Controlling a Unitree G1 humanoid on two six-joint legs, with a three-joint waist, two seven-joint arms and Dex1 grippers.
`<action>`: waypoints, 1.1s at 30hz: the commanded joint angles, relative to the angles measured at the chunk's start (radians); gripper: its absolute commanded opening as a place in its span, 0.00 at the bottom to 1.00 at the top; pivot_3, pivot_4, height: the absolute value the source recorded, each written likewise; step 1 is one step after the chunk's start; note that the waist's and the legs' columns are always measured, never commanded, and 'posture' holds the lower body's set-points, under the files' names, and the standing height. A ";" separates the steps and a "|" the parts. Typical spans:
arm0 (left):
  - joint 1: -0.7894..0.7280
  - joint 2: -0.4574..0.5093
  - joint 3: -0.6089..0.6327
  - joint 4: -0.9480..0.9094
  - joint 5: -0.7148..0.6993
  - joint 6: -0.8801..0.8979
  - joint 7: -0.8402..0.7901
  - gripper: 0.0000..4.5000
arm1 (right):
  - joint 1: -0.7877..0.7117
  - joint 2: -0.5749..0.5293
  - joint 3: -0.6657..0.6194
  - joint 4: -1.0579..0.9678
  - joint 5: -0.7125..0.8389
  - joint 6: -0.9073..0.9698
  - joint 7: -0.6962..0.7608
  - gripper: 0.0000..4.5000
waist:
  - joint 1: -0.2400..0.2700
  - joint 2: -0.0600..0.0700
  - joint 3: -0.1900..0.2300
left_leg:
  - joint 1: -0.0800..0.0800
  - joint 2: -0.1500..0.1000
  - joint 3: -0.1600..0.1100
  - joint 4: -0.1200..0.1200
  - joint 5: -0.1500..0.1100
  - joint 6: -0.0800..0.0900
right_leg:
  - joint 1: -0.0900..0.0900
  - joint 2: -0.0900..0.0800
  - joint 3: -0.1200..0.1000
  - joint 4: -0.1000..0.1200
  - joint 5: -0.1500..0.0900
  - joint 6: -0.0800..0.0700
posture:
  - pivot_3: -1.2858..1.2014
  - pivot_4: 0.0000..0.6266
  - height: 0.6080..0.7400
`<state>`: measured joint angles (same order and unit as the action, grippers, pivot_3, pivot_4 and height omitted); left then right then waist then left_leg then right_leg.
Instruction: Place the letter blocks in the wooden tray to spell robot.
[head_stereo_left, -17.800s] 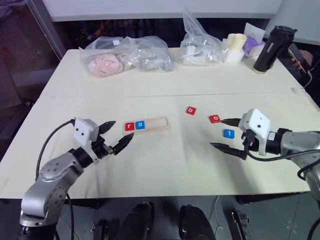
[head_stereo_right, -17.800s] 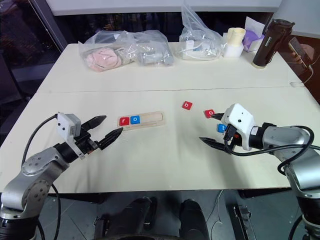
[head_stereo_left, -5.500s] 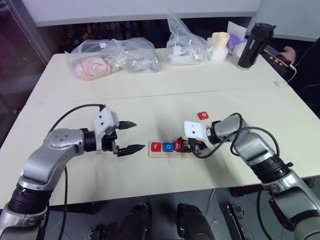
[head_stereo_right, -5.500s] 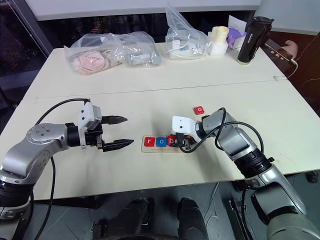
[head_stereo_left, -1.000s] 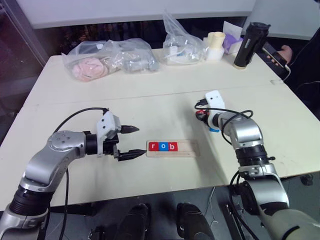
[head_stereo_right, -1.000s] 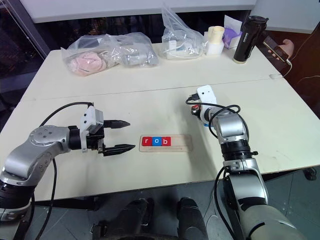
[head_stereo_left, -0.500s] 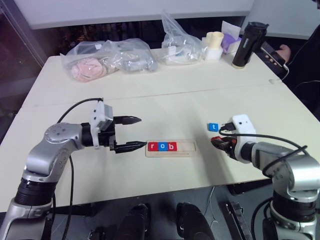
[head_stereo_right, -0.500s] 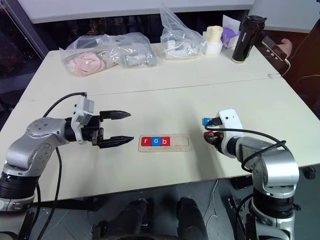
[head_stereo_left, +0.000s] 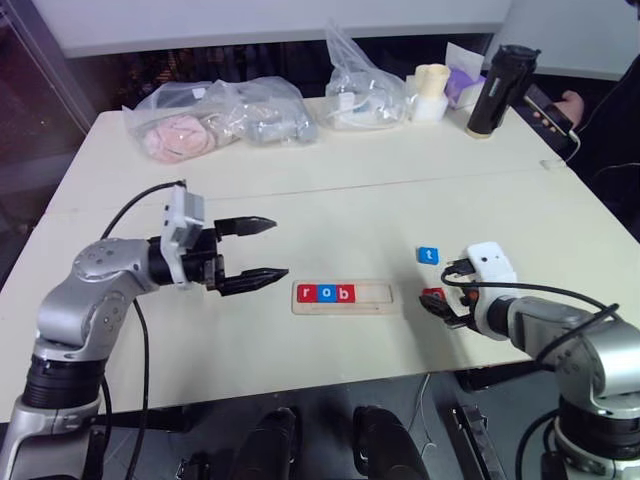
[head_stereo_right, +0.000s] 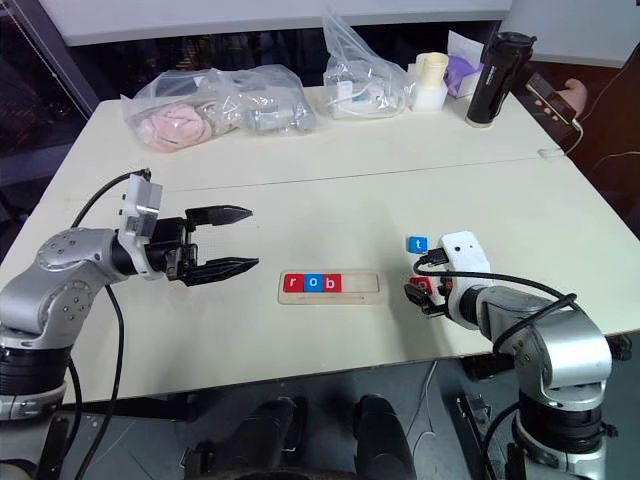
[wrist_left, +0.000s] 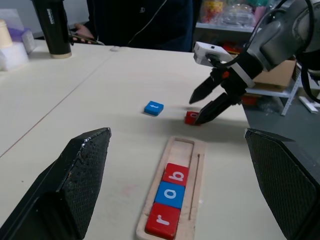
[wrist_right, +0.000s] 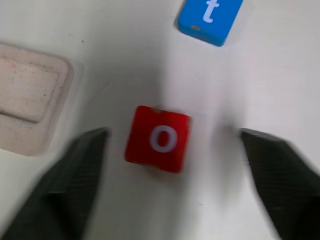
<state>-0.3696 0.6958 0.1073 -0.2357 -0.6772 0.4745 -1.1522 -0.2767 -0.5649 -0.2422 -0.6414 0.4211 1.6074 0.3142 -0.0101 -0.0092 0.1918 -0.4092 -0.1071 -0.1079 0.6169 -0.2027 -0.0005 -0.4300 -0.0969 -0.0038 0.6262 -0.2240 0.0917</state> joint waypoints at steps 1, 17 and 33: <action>0.014 0.012 0.028 -0.035 -0.031 -0.002 -0.014 1.00 | -0.034 -0.188 0.026 -0.022 0.101 -0.059 0.180 0.99 | 0.000 0.000 0.000 | 0.000 0.000 0.000 0.000 0.000 0.000 | 0.000 0.000 0.000 -0.001 0.000 0.000 | 0.52 0.24 1.00; 0.006 -0.008 0.019 -0.011 -0.030 -0.020 -0.006 1.00 | -0.035 -0.506 0.356 0.614 -0.210 -1.288 0.868 0.99 | -0.001 -0.001 0.000 | 0.000 0.002 0.002 0.000 -0.003 0.004 | 0.005 0.000 -0.001 -0.012 0.002 0.002 | 0.52 0.24 1.00; 0.008 -0.007 0.011 -0.028 -0.035 0.001 0.010 1.00 | -0.133 -0.418 0.408 0.782 -0.279 -1.362 0.964 0.99 | 0.003 -0.001 0.000 | 0.000 0.001 0.001 0.000 -0.003 0.004 | 0.005 0.000 -0.001 -0.011 0.002 0.003 | 0.52 0.24 1.00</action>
<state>-0.3548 0.6841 0.1051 -0.2381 -0.6994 0.4751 -1.1465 -0.4045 -0.9777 0.1796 0.1470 0.1476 0.2583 1.2668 -0.0073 -0.0105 0.1921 -0.4095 -0.1061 -0.1067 0.6172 -0.2054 0.0035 -0.4253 -0.0966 -0.0046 0.6148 -0.2219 0.0943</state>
